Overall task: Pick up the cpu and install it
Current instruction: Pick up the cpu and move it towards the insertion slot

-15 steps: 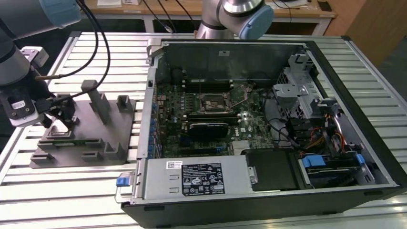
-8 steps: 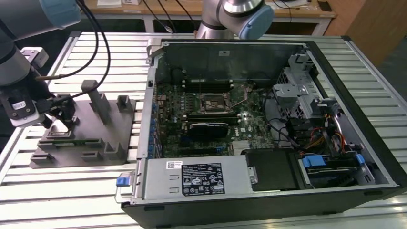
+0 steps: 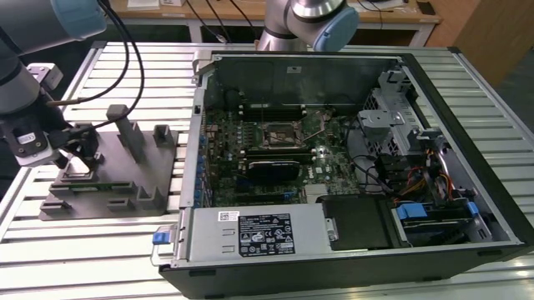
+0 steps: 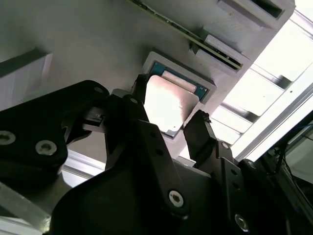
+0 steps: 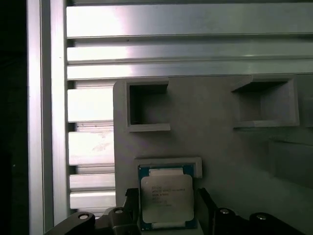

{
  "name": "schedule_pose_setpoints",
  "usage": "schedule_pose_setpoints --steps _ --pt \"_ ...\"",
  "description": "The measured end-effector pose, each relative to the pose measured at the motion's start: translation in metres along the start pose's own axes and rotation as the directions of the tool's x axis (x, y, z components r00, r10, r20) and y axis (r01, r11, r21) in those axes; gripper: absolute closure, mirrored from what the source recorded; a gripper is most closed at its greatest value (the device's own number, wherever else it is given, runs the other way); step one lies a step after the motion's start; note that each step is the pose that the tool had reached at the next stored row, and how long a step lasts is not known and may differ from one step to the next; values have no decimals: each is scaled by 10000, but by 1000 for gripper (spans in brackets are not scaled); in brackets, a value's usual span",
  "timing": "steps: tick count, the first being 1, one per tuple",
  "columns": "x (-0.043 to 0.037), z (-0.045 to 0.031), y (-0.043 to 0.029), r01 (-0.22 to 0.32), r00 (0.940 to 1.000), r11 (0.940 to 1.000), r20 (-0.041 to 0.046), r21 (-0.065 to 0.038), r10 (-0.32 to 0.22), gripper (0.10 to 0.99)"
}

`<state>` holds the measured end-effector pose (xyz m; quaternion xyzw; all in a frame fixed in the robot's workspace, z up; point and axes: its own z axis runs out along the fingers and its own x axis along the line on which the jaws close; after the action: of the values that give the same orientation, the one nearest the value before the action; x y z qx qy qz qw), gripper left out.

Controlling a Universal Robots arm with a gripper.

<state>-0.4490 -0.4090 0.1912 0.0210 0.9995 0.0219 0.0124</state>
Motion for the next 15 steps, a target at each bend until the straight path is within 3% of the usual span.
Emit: schedule_pose_setpoints --steps 15 --pt "5 73 19 312 9995 9995 -14 -8 -312 498"
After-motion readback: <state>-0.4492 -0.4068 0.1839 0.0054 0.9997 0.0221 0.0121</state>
